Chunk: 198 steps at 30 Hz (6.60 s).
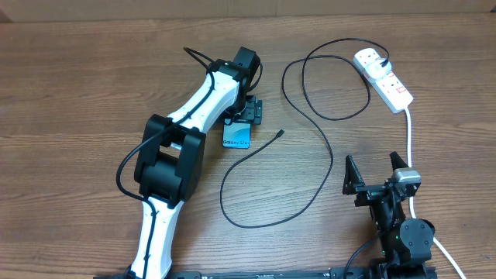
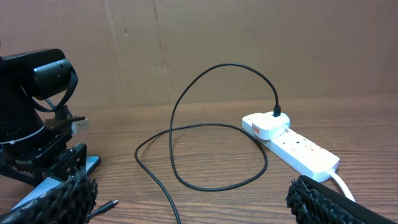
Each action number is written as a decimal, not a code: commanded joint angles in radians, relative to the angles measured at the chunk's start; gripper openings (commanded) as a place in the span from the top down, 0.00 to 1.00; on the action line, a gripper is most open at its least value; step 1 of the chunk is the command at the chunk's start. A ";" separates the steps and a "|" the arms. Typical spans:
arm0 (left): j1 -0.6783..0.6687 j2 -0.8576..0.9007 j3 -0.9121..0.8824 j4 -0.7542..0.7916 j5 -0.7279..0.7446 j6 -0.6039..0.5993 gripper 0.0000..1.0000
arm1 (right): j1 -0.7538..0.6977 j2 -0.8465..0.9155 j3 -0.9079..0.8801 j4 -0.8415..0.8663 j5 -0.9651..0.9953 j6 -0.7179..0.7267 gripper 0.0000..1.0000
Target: Plug charger to phone and switch on socket
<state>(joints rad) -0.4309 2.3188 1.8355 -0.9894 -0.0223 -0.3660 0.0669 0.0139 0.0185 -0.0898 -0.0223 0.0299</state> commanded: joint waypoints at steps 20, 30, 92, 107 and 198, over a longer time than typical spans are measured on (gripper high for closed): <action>0.006 0.017 -0.096 0.020 0.012 -0.007 0.23 | 0.005 -0.011 -0.010 0.006 -0.001 -0.001 0.00; 0.006 0.016 -0.063 -0.018 0.013 -0.008 0.28 | 0.005 -0.011 -0.010 0.006 -0.001 -0.001 0.00; 0.308 0.016 0.340 -0.434 1.582 -0.283 0.32 | 0.006 -0.011 -0.010 0.087 -0.698 0.507 0.00; 0.297 0.016 0.340 -0.431 1.542 -0.301 0.32 | -0.011 0.270 0.623 -0.430 -0.359 0.201 0.00; 0.161 0.016 0.340 -0.316 1.279 -0.430 0.33 | 0.611 1.505 1.318 -0.559 0.457 0.725 0.77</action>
<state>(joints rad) -0.2623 2.3402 2.1475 -1.3083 1.1961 -0.8276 0.6811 1.5242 1.3113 -0.6487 0.4110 0.7559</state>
